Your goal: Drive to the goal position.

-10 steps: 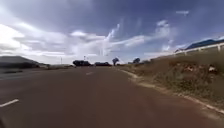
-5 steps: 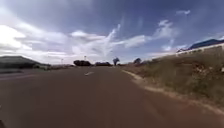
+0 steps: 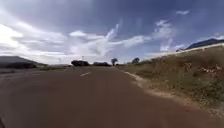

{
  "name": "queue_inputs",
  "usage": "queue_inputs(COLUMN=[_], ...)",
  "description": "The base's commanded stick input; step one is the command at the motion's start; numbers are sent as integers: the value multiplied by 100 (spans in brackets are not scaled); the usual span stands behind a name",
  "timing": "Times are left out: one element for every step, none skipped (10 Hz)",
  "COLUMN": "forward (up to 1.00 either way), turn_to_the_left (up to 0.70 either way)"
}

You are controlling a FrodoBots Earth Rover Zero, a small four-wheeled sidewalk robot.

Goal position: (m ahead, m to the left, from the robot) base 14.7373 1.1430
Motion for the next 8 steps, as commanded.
queue_inputs(forward=[100, 100, 100, 100, 100, 100, 100, 100], turn_to_the_left=[0, 0, 0, 0, 0, 0, -17, -21])
